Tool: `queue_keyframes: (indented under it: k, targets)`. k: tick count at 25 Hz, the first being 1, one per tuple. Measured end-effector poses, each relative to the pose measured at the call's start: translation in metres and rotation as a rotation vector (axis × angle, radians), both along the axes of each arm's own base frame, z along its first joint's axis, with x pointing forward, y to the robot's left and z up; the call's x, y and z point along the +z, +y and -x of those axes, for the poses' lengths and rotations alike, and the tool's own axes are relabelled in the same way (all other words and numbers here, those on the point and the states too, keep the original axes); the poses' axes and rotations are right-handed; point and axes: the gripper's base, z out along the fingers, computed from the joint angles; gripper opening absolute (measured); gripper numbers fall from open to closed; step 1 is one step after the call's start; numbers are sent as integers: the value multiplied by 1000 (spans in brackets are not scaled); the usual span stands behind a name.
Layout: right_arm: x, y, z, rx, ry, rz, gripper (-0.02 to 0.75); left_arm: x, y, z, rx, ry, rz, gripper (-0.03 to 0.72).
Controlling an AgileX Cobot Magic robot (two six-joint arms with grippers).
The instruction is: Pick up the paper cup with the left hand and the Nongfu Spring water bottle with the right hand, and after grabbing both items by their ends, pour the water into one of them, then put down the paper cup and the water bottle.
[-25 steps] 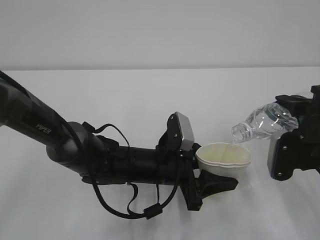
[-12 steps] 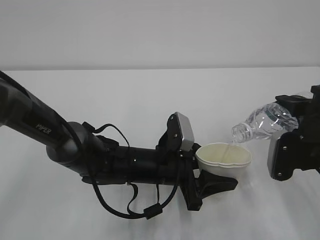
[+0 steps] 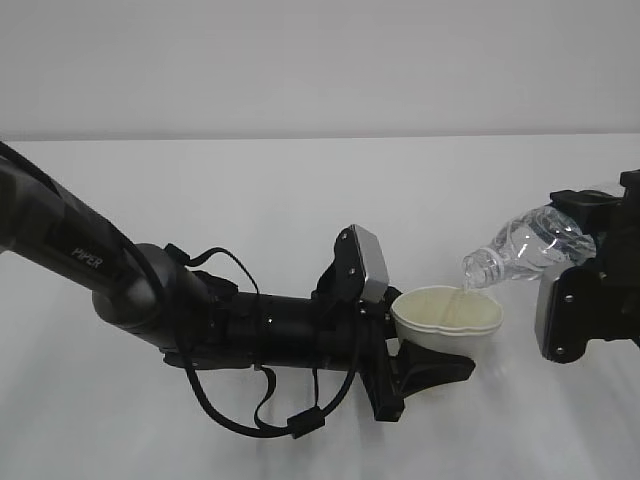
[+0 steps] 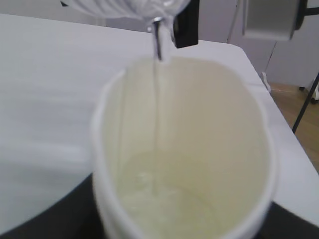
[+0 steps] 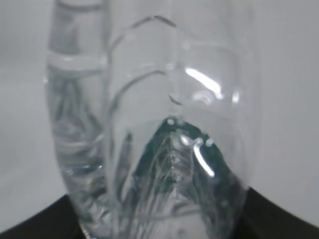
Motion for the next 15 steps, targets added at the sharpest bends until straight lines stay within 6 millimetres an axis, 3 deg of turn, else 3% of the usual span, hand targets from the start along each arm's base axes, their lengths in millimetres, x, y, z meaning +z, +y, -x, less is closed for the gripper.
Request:
queue_keyframes:
  k: [15]
  targets:
    - [0, 0, 0, 3, -3, 7, 384, 0, 0, 0, 0, 0, 0, 393]
